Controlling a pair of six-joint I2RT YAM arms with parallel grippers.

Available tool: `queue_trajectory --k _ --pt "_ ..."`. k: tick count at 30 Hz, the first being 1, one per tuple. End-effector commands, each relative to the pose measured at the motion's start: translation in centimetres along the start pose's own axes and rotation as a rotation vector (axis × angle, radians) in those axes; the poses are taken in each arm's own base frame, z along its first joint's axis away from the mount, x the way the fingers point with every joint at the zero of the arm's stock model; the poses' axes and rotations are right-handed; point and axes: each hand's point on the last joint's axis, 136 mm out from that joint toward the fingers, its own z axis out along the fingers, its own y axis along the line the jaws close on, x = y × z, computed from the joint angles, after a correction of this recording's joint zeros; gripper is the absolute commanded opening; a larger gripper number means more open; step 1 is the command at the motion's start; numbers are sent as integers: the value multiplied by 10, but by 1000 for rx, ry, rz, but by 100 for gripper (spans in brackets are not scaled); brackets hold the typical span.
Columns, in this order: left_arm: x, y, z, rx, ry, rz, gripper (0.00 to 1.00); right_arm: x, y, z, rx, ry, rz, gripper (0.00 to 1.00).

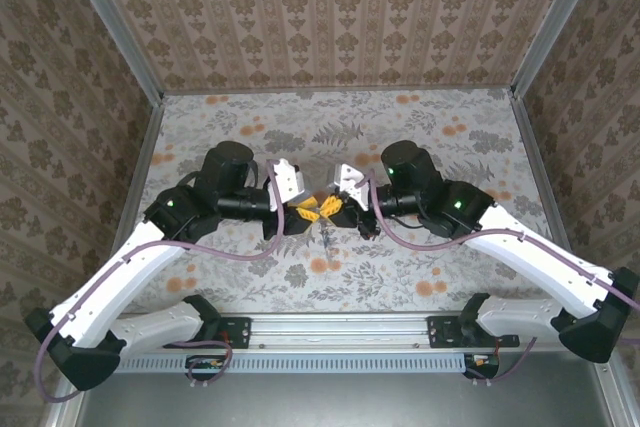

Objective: Put the keys on the keyring

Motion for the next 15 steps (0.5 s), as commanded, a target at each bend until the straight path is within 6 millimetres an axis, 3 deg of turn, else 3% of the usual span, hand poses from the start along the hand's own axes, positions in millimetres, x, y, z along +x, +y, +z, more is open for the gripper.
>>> queue_trajectory --k 1,5,10,12,15 --pt "-9 -4 -6 2 -6 50 32 -9 6 -3 -27 7 -32 0" --pt "-7 -4 -5 11 5 48 26 -10 6 -2 -32 16 -34 0" --pt "-3 -8 -4 30 17 49 0 -15 6 -2 -43 14 -45 0" --pt "-5 -14 -5 60 -3 48 0 -16 6 -2 -39 10 -44 0" --pt "-10 -18 -12 72 -55 48 0 -19 9 -6 -41 -33 -49 22"
